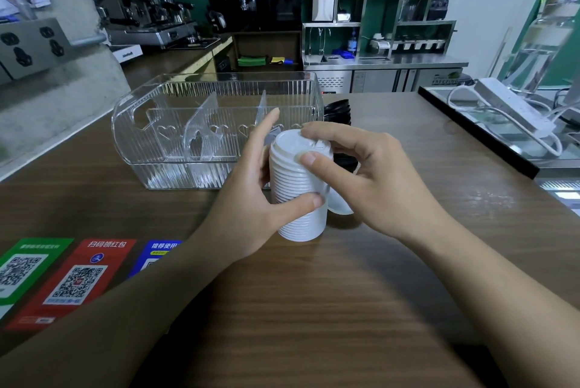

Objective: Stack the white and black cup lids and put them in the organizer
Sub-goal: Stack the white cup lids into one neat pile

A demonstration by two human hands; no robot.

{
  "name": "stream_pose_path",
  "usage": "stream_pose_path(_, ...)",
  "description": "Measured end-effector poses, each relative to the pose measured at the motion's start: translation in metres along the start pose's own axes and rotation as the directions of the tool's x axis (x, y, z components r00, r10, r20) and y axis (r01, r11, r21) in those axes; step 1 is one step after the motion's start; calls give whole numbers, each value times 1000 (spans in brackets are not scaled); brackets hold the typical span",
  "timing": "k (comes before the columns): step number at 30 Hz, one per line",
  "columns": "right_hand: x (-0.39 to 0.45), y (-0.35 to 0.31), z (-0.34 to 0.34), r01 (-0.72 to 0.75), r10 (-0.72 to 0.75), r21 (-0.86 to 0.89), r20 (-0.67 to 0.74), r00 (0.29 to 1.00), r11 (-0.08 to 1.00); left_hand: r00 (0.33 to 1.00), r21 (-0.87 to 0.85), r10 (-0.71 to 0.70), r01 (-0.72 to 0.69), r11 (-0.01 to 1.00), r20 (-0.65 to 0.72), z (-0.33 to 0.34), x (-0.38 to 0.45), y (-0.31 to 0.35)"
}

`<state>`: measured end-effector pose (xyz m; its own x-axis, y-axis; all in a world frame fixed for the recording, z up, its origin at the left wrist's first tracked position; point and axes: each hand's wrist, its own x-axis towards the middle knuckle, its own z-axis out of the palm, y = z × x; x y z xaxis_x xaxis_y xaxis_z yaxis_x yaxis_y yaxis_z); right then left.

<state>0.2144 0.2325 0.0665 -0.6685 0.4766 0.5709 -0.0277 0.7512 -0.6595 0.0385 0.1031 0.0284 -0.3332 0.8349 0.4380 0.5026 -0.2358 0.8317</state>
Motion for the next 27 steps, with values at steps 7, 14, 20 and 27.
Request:
stream_pose_path(7,2,-2,-7,31,-32,8,65,997,999,1000,17,-1,0,1000,14,-1,1,-3)
stream_pose_path(14,5,-5,-9,60,-54,-82,71,996,995,1000,46,-15,15,999,17,4,1,-5)
stream_pose_path(20,5,-3,-12,59,-62,32,128,990,998,997,-19,-51,52,998,53,3,4,-7)
stream_pose_path(27,2,-2,-6,15,-15,29,14,1000,999,999,-10,-29,29,1000,42,3,0,-4)
